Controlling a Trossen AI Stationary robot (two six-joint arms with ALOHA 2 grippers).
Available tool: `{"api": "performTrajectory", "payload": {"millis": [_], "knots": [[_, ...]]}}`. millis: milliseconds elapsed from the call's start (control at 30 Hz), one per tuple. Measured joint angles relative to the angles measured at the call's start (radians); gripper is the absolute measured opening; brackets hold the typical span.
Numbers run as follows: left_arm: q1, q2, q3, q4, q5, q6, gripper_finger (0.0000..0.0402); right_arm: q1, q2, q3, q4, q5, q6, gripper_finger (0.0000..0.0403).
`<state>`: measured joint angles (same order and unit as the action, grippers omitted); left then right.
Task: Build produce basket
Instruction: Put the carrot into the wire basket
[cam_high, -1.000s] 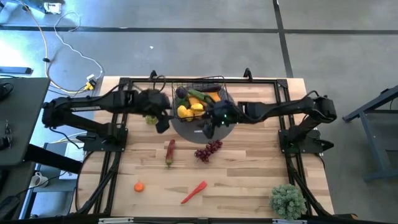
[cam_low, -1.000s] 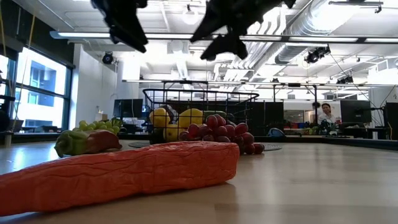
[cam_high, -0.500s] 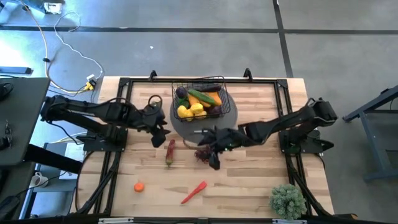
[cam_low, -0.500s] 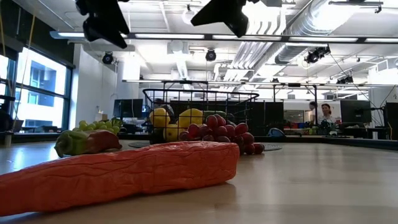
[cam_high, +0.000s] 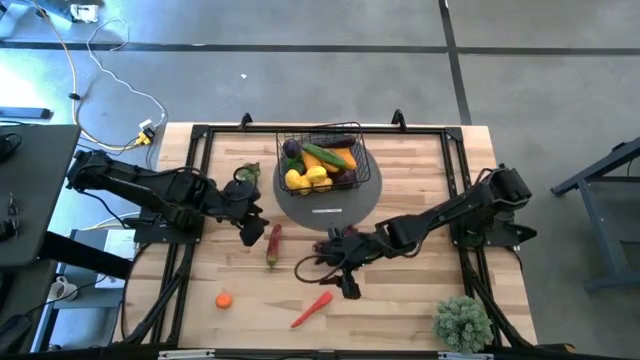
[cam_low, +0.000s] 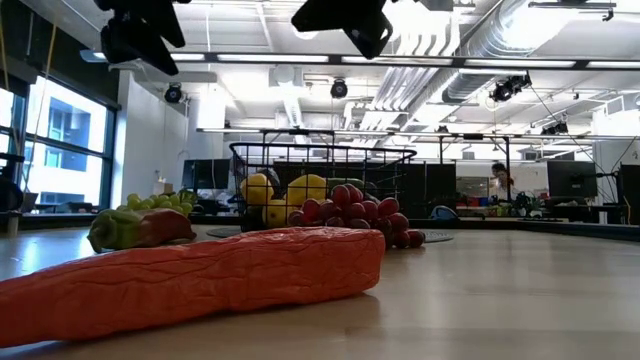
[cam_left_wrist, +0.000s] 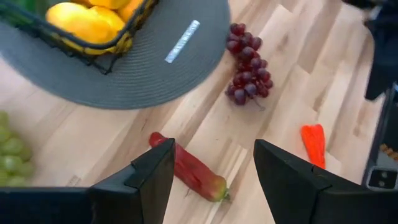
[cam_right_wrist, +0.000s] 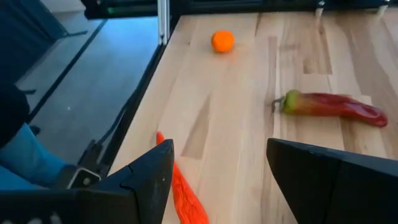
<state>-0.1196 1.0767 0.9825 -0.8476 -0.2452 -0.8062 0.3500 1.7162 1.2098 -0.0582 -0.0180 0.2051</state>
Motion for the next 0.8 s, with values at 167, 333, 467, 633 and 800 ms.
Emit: {"api": "performTrajectory", "payload": {"millis": [167, 333, 467, 633, 800], "knots": [[0.0, 0.0, 0.0, -0.059, -0.013, -0.093, 0.0209, 0.007, 0.029, 0.0, 0.014, -0.048, -0.032, 0.0239], [-0.018, 0.0, 0.0, -0.146, -0.038, -0.192, 0.0209, 0.011, 0.053, 0.0, 0.025, -0.115, -0.107, 0.0239], [-0.044, 0.0, 0.0, -0.159, -0.064, -0.236, 0.0209, 0.021, 0.071, 0.0, 0.025, -0.116, -0.192, 0.0239], [-0.06, 0.0, 0.0, -0.159, -0.066, -0.273, 0.0209, 0.031, 0.074, 0.0, 0.027, -0.116, -0.241, 0.0239], [-0.071, 0.0, 0.0, -0.159, -0.073, -0.283, 0.0209, 0.047, 0.078, 0.0, 0.029, -0.116, -0.289, 0.0239]]}}
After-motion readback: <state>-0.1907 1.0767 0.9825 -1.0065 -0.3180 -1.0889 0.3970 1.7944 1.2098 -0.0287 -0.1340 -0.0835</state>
